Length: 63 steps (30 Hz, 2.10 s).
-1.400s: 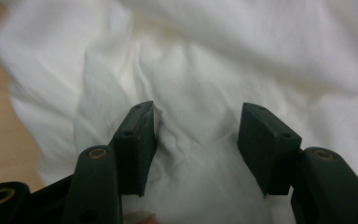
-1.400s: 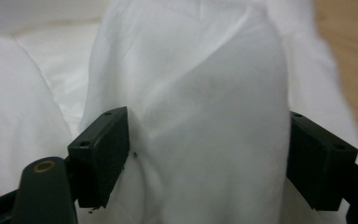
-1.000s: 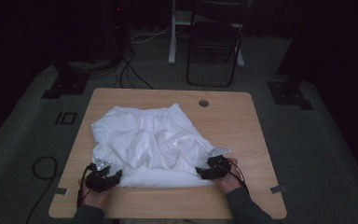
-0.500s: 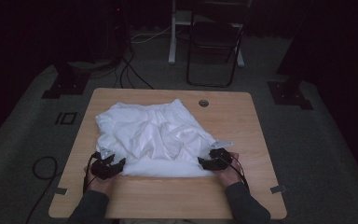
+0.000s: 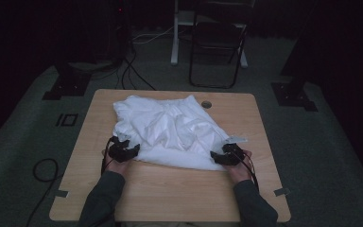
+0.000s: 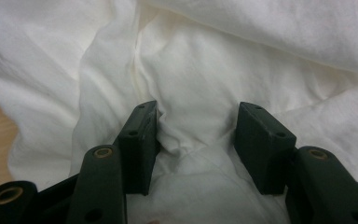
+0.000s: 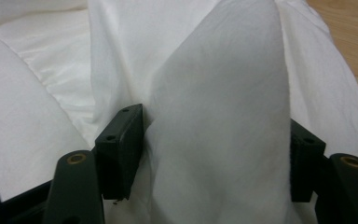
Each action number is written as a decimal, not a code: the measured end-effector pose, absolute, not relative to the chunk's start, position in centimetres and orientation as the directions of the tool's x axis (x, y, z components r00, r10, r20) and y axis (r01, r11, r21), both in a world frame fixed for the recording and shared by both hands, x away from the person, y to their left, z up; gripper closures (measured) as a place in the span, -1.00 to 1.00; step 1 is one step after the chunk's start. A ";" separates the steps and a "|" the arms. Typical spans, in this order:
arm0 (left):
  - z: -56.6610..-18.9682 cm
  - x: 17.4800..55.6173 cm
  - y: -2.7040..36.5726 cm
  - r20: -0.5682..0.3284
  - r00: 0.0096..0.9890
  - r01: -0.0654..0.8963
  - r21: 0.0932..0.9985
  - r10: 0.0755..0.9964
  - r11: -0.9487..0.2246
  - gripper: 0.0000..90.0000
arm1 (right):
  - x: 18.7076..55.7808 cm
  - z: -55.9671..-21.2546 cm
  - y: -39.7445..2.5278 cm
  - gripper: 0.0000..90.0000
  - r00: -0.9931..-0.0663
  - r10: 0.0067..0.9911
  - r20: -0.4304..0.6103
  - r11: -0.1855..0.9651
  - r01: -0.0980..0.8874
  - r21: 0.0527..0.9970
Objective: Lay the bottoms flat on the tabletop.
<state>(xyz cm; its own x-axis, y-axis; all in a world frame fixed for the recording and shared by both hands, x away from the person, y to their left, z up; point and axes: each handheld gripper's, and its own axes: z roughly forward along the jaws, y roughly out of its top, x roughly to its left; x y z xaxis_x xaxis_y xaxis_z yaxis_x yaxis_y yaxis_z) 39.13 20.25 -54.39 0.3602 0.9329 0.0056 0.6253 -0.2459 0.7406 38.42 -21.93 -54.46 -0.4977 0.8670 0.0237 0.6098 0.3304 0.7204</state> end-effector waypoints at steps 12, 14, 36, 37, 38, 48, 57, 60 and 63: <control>-54.4 40.1 19.5 0.005 0.375 0.622 0.740 0.927 -0.255 0.10 | 38.3 -54.2 -22.6 -0.24 -0.452 0.892 0.026 0.303 0.638 0.707; -54.3 40.1 19.4 0.005 0.372 0.626 0.737 0.928 -0.255 0.11 | 38.3 -54.1 -22.6 -0.24 -0.458 0.889 0.024 0.309 0.637 0.706; -52.3 42.2 17.5 -0.017 0.341 0.653 0.724 0.940 -0.224 -0.26 | 39.6 -52.1 -20.1 -0.16 -0.464 0.884 -0.061 0.360 0.591 0.722; -52.6 42.4 17.4 -0.017 0.337 0.662 0.715 0.941 -0.225 -0.26 | 39.8 -52.4 -19.9 -0.10 -0.464 0.883 -0.064 0.367 0.599 0.712; -52.8 42.5 17.3 -0.015 0.337 0.667 0.709 0.941 -0.227 -0.22 | 39.8 -52.6 -19.8 -0.01 -0.465 0.883 -0.065 0.371 0.607 0.702; -50.7 40.4 18.3 -0.037 0.374 0.611 0.762 0.927 -0.216 0.95 | 38.6 -51.7 -20.9 0.86 -0.464 0.883 -0.074 0.374 0.597 0.710; -49.2 36.7 20.0 -0.049 0.414 0.556 0.804 0.909 -0.211 0.95 | 36.2 -50.7 -23.2 0.87 -0.439 0.896 -0.072 0.343 0.577 0.741; -48.9 35.4 20.5 -0.068 0.419 0.547 0.815 0.906 -0.191 0.95 | 35.6 -50.2 -23.9 0.88 -0.436 0.897 -0.071 0.337 0.572 0.748; -48.8 34.0 20.7 -0.074 0.431 0.540 0.819 0.899 -0.192 0.95 | 34.8 -49.7 -24.4 0.88 -0.434 0.899 -0.054 0.322 0.573 0.754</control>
